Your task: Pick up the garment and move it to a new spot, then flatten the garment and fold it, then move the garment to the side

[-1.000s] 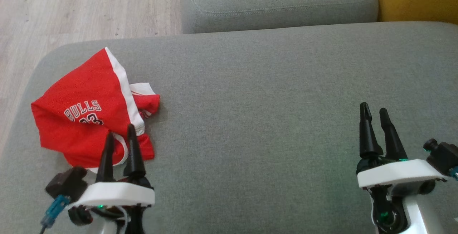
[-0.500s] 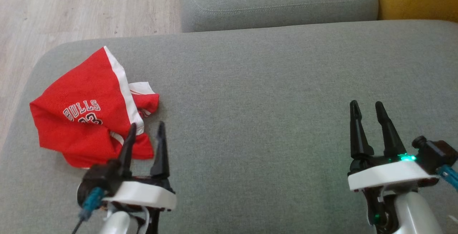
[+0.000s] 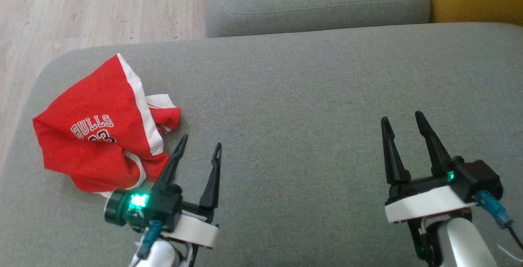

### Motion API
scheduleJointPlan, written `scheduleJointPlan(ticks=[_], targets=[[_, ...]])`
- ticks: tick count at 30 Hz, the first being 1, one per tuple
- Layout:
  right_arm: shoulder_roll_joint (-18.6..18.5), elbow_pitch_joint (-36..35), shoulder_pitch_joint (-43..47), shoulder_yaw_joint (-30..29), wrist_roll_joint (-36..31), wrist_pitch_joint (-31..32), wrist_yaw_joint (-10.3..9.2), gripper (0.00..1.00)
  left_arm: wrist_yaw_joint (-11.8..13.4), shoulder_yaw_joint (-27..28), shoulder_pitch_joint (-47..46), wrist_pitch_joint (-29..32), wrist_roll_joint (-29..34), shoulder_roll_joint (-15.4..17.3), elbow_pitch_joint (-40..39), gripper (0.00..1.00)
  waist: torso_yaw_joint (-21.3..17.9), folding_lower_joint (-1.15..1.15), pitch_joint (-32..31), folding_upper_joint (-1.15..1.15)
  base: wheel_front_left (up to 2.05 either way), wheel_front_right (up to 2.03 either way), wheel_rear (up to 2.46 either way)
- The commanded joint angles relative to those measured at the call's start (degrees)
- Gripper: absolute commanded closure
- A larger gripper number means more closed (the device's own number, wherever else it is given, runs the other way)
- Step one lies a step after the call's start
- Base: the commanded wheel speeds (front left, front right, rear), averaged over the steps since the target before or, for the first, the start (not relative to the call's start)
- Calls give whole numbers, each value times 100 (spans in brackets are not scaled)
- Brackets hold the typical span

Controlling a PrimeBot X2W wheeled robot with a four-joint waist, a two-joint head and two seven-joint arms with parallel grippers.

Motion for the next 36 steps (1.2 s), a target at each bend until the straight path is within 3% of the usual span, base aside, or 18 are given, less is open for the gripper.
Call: scheduleJointPlan(ticks=[1,6,9,13,19,36], targets=[[-39,-283,-171,152,-278,-127,-3,0,96,15,-374,-102,234,152,-152,0,-3,0,2,0,0,0,0],[-41,-364,-151,205,-682,-212,-4,0,307,-232,-450,-187,456,226,-192,0,-9,0,5,0,0,0,0],[-42,-409,-135,207,-745,-262,-4,0,434,-108,-378,-238,236,142,-346,0,-11,0,18,0,0,0,0],[-43,-387,-92,128,-532,-330,-4,0,401,138,-226,-306,41,59,-516,0,2,0,37,0,0,0,0],[-45,-187,-16,151,24,-431,-4,0,115,512,9,-408,100,-92,-573,0,8,0,44,0,0,0,0],[-46,734,-114,357,747,-530,-4,0,-640,1062,225,-507,582,-558,123,0,-19,0,-7,0,0,0,0]])
